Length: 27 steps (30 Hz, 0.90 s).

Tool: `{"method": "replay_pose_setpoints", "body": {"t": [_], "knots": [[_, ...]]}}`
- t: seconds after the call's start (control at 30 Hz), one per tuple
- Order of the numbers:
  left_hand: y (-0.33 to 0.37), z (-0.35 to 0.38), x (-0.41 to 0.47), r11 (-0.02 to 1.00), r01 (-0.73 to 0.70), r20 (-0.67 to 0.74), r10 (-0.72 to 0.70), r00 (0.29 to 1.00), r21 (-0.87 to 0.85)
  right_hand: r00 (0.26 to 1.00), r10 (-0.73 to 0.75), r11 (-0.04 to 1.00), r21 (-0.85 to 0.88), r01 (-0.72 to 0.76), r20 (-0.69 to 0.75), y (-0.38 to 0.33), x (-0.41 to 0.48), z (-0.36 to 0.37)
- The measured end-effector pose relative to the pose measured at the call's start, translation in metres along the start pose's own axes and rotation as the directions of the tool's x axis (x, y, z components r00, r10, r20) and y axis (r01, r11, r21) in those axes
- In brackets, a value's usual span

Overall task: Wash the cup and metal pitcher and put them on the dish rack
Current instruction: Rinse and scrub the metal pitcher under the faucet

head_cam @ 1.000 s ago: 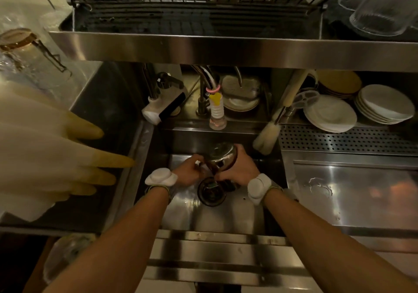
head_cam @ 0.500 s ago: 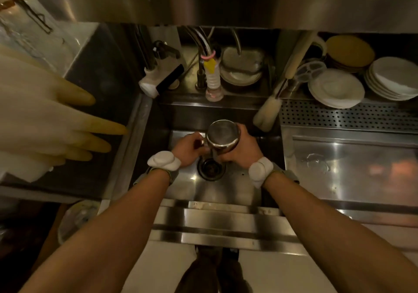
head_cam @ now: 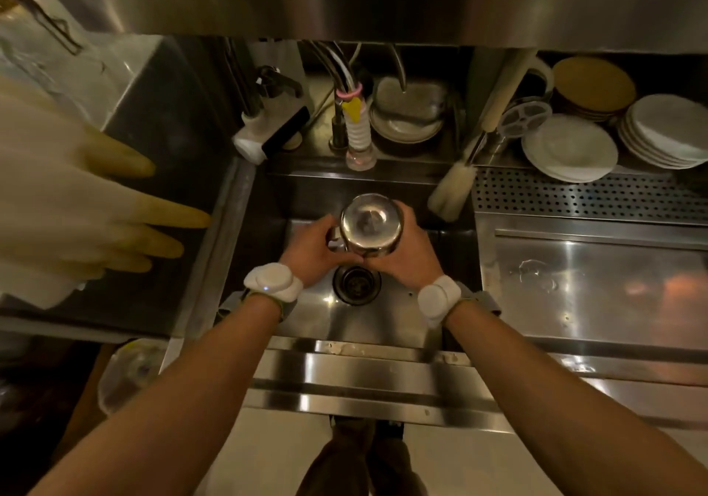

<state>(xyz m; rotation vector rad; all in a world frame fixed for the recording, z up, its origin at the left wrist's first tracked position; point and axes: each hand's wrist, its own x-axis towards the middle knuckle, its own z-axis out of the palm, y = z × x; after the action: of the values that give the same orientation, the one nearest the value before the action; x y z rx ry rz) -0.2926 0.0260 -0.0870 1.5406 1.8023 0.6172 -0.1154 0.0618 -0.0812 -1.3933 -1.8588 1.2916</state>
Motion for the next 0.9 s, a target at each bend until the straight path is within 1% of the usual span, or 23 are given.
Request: {"method": "replay_pose_setpoints", "body": {"t": [0.07,0.1,0.2,0.23,0.27,0.3,0.33,0.37,0.43,0.47,0.53,0.6,0.67,0.73,0.8,0.9], "knots": [[0.001,-0.001,-0.001,0.996,0.029,0.098,-0.036,0.995,0.080,0.996,0.032,0.996,-0.082,-0.025,0.086,-0.003,0.001,-0.002],[0.000,-0.002,-0.001,0.996,0.033,0.083,-0.040,0.996,0.086,0.996,0.021,0.996,-0.085,-0.014,0.084,-0.004,0.002,-0.004],[0.000,-0.001,-0.008,0.998,-0.033,-0.101,0.028,0.995,-0.052,0.997,-0.070,0.997,0.021,0.070,-0.033,0.001,-0.006,-0.005],[0.000,0.001,-0.011,0.998,-0.041,-0.112,0.035,0.993,-0.054,0.995,-0.085,0.996,0.025,0.086,-0.048,0.003,-0.008,-0.004],[-0.001,0.002,-0.011,0.999,-0.037,-0.069,0.036,0.997,-0.011,0.996,-0.080,0.997,0.008,0.081,-0.024,0.002,-0.007,-0.003],[-0.005,0.005,-0.014,0.999,-0.011,0.001,0.011,1.000,0.042,0.998,-0.041,0.998,-0.044,0.043,0.041,0.004,-0.008,0.000],[-0.009,0.009,-0.018,0.998,0.014,0.038,-0.016,0.999,0.055,0.996,0.005,0.995,-0.101,0.004,0.087,0.005,-0.010,0.002],[-0.009,0.009,-0.019,0.999,0.015,0.018,-0.016,1.000,0.040,0.995,0.019,0.992,-0.126,-0.006,0.096,0.008,-0.008,0.003],[-0.007,0.008,-0.020,1.000,-0.005,-0.057,0.004,0.998,-0.019,0.998,-0.011,0.996,-0.085,0.016,0.062,0.007,-0.006,0.003],[-0.004,0.005,-0.021,0.999,-0.024,-0.064,0.021,0.998,-0.036,0.998,-0.028,0.997,-0.073,0.032,0.053,0.008,-0.004,0.001],[-0.002,0.002,-0.021,1.000,-0.017,0.004,0.017,1.000,-0.010,0.993,-0.028,0.991,-0.130,0.043,0.112,0.013,0.001,-0.002],[-0.004,0.002,-0.015,0.998,0.057,0.035,-0.058,0.998,0.015,0.988,0.040,0.982,-0.191,-0.011,0.149,0.019,0.005,-0.006],[-0.008,0.000,-0.013,0.993,0.112,0.004,-0.112,0.994,0.028,0.979,0.162,0.978,-0.151,-0.143,0.124,0.025,0.004,-0.013],[-0.012,0.000,-0.012,0.991,0.128,-0.023,-0.127,0.992,0.038,0.974,0.210,0.978,-0.028,-0.208,0.088,0.031,0.002,-0.021],[-0.010,0.000,-0.013,0.991,0.128,-0.012,-0.127,0.992,0.043,0.975,0.199,0.978,0.037,-0.203,0.101,0.029,0.002,-0.021],[-0.007,0.004,-0.013,0.990,0.137,0.019,-0.137,0.990,0.030,0.970,0.164,0.984,0.034,-0.173,0.178,0.019,0.005,-0.010]]}}
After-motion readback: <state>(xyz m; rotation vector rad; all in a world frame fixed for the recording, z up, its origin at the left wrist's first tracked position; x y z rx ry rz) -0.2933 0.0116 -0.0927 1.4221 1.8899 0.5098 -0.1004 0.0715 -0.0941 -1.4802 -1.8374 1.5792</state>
